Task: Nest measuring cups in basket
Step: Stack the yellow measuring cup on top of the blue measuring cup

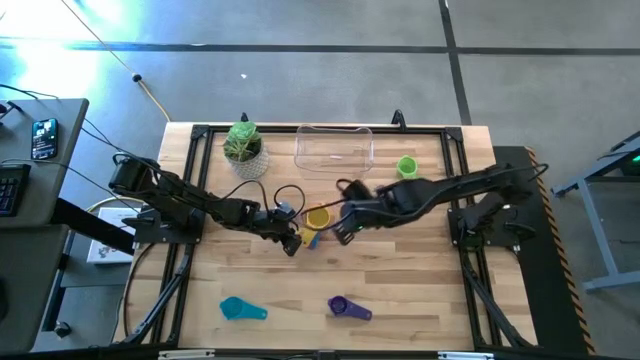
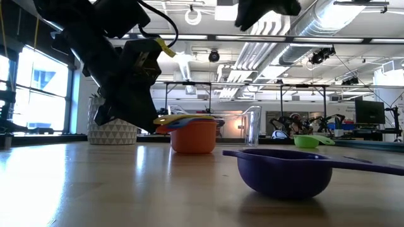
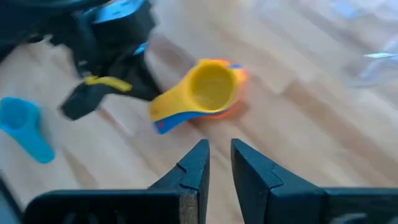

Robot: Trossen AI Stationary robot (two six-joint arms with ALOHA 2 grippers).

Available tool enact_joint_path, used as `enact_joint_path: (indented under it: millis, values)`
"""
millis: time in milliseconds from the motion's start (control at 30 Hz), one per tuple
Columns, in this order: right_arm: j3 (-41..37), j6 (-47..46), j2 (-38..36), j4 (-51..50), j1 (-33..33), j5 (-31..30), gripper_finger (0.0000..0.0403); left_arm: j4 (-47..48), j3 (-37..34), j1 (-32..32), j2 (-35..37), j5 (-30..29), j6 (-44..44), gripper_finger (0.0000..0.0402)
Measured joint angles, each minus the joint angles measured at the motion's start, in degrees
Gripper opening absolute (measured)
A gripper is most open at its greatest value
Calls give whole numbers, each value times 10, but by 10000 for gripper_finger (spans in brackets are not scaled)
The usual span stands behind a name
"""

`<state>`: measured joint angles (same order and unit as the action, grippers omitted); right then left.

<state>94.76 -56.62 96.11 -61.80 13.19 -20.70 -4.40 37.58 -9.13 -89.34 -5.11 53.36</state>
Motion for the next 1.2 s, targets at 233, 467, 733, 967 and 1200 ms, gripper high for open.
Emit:
enact_joint_path:
  millis: [233, 467, 733, 967, 1200]
  values:
    - [0, -2, -28, -74, -4, -31, 58, 0, 0, 2, 0, -1, 5, 60]
    - [-165, -19, -89, 64, -25, 15, 58, -1, 0, 2, 0, -1, 13, 60]
    - [-352, -98, -181, 278, -26, 39, 57, 0, 0, 2, 0, -2, 21, 60]
    - [-418, -167, -157, 392, -9, 42, 43, 4, 0, 10, 0, -6, 21, 60]
    - [-426, -207, -82, 496, 0, 42, 32, 2, 0, 27, 0, -7, 20, 60]
